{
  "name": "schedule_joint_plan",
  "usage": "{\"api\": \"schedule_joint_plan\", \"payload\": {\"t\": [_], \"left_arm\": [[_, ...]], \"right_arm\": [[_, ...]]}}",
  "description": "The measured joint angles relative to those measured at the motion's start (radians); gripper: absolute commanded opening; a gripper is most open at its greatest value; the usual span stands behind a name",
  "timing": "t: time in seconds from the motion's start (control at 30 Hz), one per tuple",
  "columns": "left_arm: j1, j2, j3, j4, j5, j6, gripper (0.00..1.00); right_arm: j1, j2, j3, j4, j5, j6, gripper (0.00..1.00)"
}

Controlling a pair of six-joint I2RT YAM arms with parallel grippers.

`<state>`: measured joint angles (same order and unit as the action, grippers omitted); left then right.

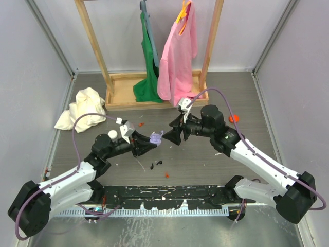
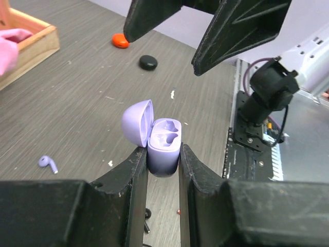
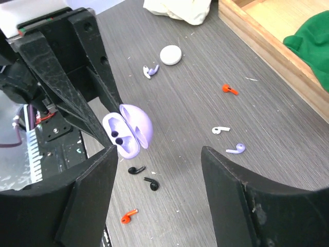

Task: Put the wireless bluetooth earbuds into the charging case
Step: Open the charging case, then pick up the earbud from the center of the board.

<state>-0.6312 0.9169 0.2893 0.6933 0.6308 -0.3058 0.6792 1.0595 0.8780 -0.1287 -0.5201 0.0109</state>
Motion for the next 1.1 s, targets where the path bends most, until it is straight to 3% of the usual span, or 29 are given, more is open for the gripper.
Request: {"api": "schedule_joint_plan", "payload": {"t": [0.23, 0.37, 0.63, 0.77, 1.1], "left_arm": [[0.000, -0.081, -0.082, 0.008, -0.126, 0.044, 0.00], [0.000, -0.137, -0.113, 0.000, -0.192, 0.093, 0.00], [0.000, -0.277, -0.141, -0.076, -0.308, 0.178, 0.00], [0.000, -0.318, -0.166, -0.082, -0.348, 0.214, 0.00], [0.000, -0.329, -0.183, -0.108, -0.404, 0.261, 0.00]], "right_arm": [[-0.001, -0.020, -0.193, 0.243, 0.097, 0.056, 0.79], [-0.001, 0.025, -0.217, 0.281, 0.223, 0.079, 0.78], [-0.002, 0.272, -0.100, 0.250, 0.400, 0.090, 0.73], [-0.002, 0.391, -0.034, 0.224, 0.431, 0.090, 0.64], [0.006, 0.626, 0.118, 0.147, 0.467, 0.090, 0.56]]}}
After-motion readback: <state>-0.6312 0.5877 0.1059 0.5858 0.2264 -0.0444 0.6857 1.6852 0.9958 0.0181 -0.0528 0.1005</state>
